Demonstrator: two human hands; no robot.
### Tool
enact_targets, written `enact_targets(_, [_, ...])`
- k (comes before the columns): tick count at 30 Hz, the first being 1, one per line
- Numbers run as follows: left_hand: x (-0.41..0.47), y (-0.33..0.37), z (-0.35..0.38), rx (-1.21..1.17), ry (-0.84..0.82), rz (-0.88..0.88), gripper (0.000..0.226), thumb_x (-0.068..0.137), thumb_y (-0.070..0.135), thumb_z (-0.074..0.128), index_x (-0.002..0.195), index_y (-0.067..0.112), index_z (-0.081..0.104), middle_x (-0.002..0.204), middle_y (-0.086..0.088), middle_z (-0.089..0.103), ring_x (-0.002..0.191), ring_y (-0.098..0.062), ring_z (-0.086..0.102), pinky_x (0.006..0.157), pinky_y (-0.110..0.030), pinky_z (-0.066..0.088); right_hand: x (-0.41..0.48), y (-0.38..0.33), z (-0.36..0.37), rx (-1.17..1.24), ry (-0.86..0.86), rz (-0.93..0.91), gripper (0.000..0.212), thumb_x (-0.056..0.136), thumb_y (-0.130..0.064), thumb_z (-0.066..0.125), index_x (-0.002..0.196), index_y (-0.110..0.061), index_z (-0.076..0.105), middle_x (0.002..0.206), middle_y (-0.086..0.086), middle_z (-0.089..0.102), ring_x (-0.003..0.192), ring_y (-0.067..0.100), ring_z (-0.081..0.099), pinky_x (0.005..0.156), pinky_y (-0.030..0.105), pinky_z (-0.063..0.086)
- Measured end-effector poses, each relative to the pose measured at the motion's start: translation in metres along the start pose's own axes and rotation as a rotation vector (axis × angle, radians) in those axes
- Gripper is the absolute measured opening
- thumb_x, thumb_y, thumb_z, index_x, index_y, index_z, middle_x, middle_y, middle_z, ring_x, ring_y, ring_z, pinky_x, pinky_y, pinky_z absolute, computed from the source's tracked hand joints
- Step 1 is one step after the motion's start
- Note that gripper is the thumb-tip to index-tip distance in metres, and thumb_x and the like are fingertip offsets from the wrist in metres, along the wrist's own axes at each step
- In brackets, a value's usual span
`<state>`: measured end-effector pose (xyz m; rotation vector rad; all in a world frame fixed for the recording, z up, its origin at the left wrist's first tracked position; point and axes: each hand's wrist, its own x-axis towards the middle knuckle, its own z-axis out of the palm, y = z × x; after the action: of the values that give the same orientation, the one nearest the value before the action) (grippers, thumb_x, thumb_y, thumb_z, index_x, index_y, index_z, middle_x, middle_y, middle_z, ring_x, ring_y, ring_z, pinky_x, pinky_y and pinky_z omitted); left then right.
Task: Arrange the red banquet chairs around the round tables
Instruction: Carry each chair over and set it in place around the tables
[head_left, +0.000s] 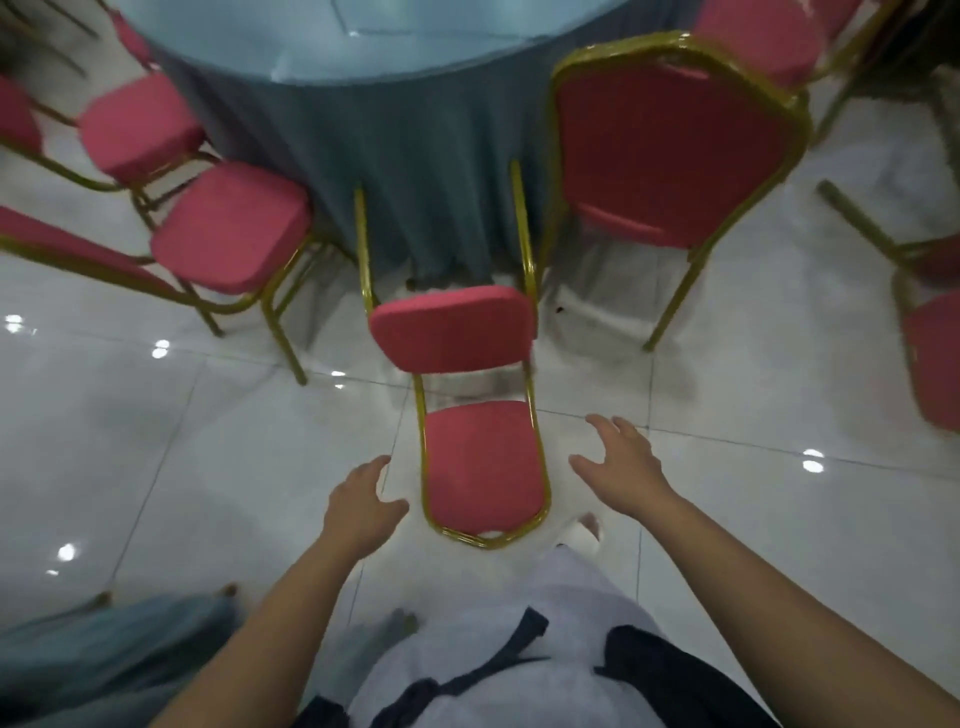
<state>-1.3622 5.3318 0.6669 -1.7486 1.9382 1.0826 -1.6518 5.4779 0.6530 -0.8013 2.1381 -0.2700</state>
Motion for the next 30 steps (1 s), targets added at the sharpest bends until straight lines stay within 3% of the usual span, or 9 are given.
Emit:
enact_targets(5, [-0.036,-0.058,0.034,-0.246,0.032,-0.130,0.068,0.087,0.024,0.065,0.149,0.027,0.035,0.155,-0.005,0.034,0.139,-0.031,0.035,0.112,-0.048,0.034,-0.042,-0.001,0.034,-0.106,-0.071,-0.055,0.071,0.091,-0.050,0.057,0.153,-0.032,0.027,0.163,0.007,0.017,0.148,0.029,0.018,0.114,0.048,0.027])
enact_targets(9, [-0.035,-0.106,0.086,-0.421,-0.039,-0.224,0.066,0.088,0.024,0.063,0.148,0.030,0.035,0.153,-0.007,0.034,0.134,-0.033,0.041,0.108,-0.050,0.041,-0.060,0.020,0.073,-0.278,-0.139,-0.063,0.072,0.092,-0.052,0.054,0.154,-0.034,0.023,0.164,0.006,0.014,0.149,0.027,0.015,0.116,0.048,0.024])
enact_targets(14, [-0.015,-0.162,0.144,-0.761,-0.144,-0.490,0.061,0.088,0.014,0.065,0.144,0.017,0.041,0.143,-0.017,0.044,0.121,-0.035,0.053,0.104,-0.047,0.045,-0.050,0.036,0.114,-0.409,-0.211,-0.017,0.075,0.090,-0.056,0.055,0.154,-0.031,0.023,0.163,0.009,0.017,0.147,0.031,0.019,0.115,0.050,0.028])
enact_targets(20, [0.044,-0.222,0.206,-0.824,-0.082,-0.577,0.053,0.089,0.012,0.065,0.139,0.013,0.047,0.130,-0.018,0.054,0.111,-0.036,0.058,0.100,-0.043,0.048,0.003,0.060,0.185,-0.449,-0.271,-0.006,0.071,0.093,-0.044,0.056,0.154,-0.027,0.024,0.161,0.010,0.020,0.145,0.031,0.025,0.114,0.048,0.029])
enact_targets(24, [0.095,-0.254,0.250,-0.833,-0.056,-0.558,0.051,0.090,0.017,0.064,0.138,0.019,0.047,0.137,-0.011,0.048,0.097,-0.024,0.057,0.079,-0.030,0.045,0.049,0.083,0.242,-0.473,-0.314,0.035,0.071,0.092,-0.043,0.057,0.153,-0.026,0.026,0.158,0.010,0.024,0.141,0.033,0.031,0.112,0.047,0.034])
enact_targets(26, [0.121,-0.266,0.274,-0.827,-0.052,-0.556,0.052,0.090,0.018,0.064,0.139,0.020,0.047,0.143,-0.010,0.046,0.098,-0.022,0.055,0.080,-0.028,0.042,0.075,0.093,0.266,-0.483,-0.331,0.029,0.070,0.093,-0.044,0.057,0.153,-0.026,0.026,0.159,0.010,0.024,0.141,0.032,0.032,0.112,0.046,0.035])
enact_targets(30, [0.167,-0.279,0.318,-0.791,-0.032,-0.535,0.053,0.089,0.020,0.065,0.140,0.020,0.048,0.128,-0.007,0.056,0.101,-0.022,0.056,0.080,-0.027,0.043,0.121,0.119,0.310,-0.455,-0.331,-0.001,0.068,0.093,-0.041,0.058,0.152,-0.025,0.028,0.157,0.010,0.027,0.138,0.032,0.036,0.110,0.046,0.037])
